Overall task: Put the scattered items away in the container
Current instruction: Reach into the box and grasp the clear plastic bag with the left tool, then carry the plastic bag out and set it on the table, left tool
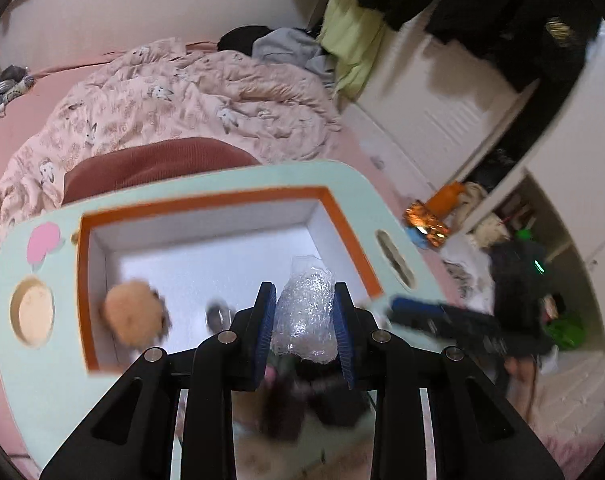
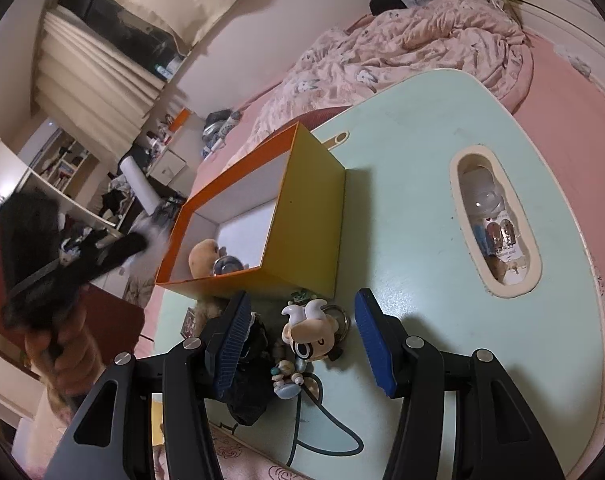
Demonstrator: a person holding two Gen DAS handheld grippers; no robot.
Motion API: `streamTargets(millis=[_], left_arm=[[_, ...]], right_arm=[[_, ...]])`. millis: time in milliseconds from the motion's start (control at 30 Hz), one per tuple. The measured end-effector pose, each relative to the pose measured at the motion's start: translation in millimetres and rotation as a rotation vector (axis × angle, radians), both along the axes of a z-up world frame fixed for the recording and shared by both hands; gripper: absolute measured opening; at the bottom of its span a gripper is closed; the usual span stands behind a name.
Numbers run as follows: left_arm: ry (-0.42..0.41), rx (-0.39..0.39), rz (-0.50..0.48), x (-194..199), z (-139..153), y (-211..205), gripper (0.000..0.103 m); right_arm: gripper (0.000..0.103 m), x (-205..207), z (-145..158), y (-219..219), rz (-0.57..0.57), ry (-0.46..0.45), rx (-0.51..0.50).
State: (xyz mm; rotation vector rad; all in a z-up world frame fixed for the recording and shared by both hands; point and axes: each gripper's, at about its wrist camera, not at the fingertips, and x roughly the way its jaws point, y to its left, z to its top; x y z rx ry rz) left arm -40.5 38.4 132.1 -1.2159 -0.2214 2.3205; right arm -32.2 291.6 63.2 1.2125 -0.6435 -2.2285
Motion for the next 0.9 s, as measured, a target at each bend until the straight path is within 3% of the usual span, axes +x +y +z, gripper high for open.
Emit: streamTargets(millis=[200, 433, 600, 700, 767, 833, 900], left_arm=[[-0.052, 0.012, -0.006, 33.6, -37.5, -15.1, 0.03], [-0.077, 0.115, 0.038, 39.6, -59.2, -33.5, 0.03], [-0.053, 0.076, 0.089, 47.0, -64.2, -38.6, 0.03], [-0.079, 0.069, 0.093, 48.8, -73.1, -43.1, 0.031], [-0.079, 0.054, 0.102, 49.9, -75.8, -43.5, 0.037], [-0.051, 0.047, 0.115, 53.0, -73.7, -44.2, 0.06], [-0.002, 0.058, 0.136, 58.1, -69.8, -47.3, 0.07]], right_arm=[[0.053, 0.2, 1.1, -0.3, 0.004, 0.0, 0.002], [0.053, 2.5, 5.8, -2.5, 0.009, 0.01, 0.008], [0.053, 3.4, 8.7, -4.0, 0.007, 0.014, 0.013], [0.053, 3.7, 16.5, -7.2, 0.009, 0.032, 0.027], [0.053, 3.2, 27.0, -13.2, 0.024, 0.055, 0.027], [0.053, 1.8, 43.1, -26.9, 0.066, 0.087, 0.028], [0.053, -3.2, 61.3, -51.4, 0.143, 0.114, 0.069]])
